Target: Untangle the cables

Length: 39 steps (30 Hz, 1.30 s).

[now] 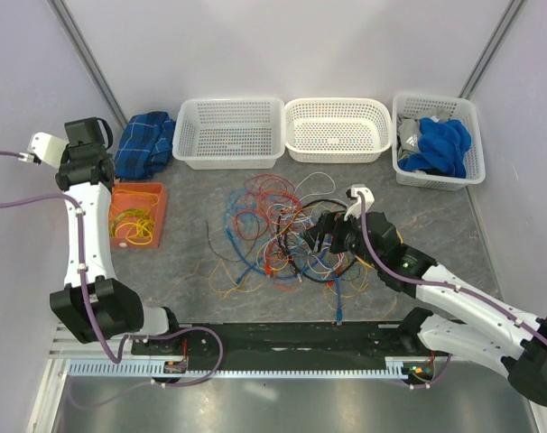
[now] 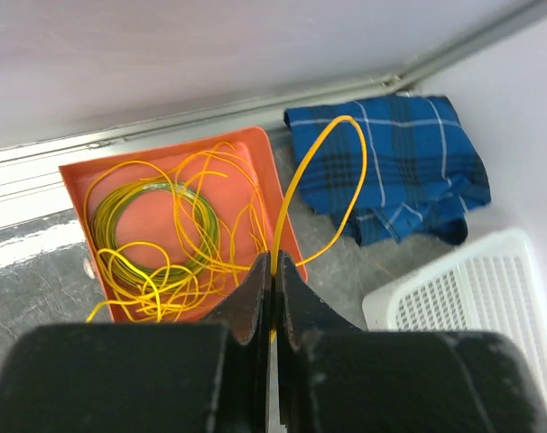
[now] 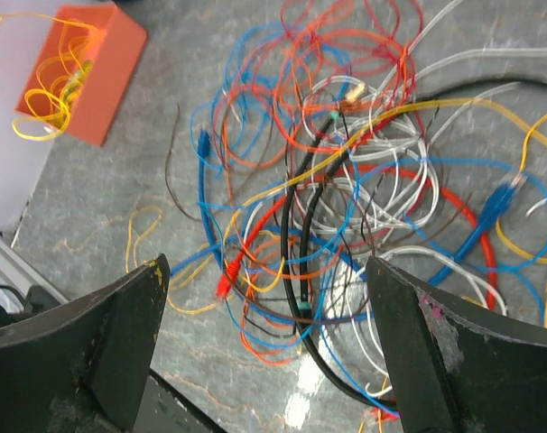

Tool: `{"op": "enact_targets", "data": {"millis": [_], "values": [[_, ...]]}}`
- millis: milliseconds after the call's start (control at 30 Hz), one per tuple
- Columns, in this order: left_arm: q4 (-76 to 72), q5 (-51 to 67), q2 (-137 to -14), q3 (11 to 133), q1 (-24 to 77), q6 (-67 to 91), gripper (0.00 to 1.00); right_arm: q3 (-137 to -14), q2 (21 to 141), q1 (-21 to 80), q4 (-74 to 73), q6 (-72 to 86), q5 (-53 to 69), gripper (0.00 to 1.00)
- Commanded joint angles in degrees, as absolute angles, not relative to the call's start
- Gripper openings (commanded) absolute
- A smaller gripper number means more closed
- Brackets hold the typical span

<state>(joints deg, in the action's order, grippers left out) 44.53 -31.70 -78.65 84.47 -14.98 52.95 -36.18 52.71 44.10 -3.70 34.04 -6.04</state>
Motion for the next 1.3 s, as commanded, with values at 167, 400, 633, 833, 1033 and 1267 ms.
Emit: {"op": "enact_targets", "data": {"millis": [167, 400, 633, 833, 1033, 1267], "values": [[43.3, -43.3, -78.3, 79.2, -16.9, 61.6, 0.02, -34.2, 55.5, 44.2, 2.8, 35.6, -2.5, 0.98], [39.3, -43.6, -77.3, 71.3, -17.0, 63.4, 0.02, -32.6, 54.4, 44.1, 2.9, 35.2, -3.2, 0.98], [36.7, -38.7, -75.3, 62.2, -16.9, 64.9, 0.02, -32.0, 55.0, 44.2, 3.2, 35.1, -3.5, 0.98], [34.7, -32.9, -73.6, 58.3, -16.0, 66.5, 0.02, -31.9, 57.3, 44.2, 4.6, 36.2, -1.9, 0.98], [34.9, -31.5, -78.1, 59.1, -15.9, 61.4, 0.27, -31.3, 56.9, 44.1, 4.7, 36.9, -1.9, 0.98], [35.5, -29.6, -77.8, 63.1, -15.9, 58.0, 0.99, -31.6, 56.8, 44.2, 4.3, 37.1, -2.2, 0.98]]}}
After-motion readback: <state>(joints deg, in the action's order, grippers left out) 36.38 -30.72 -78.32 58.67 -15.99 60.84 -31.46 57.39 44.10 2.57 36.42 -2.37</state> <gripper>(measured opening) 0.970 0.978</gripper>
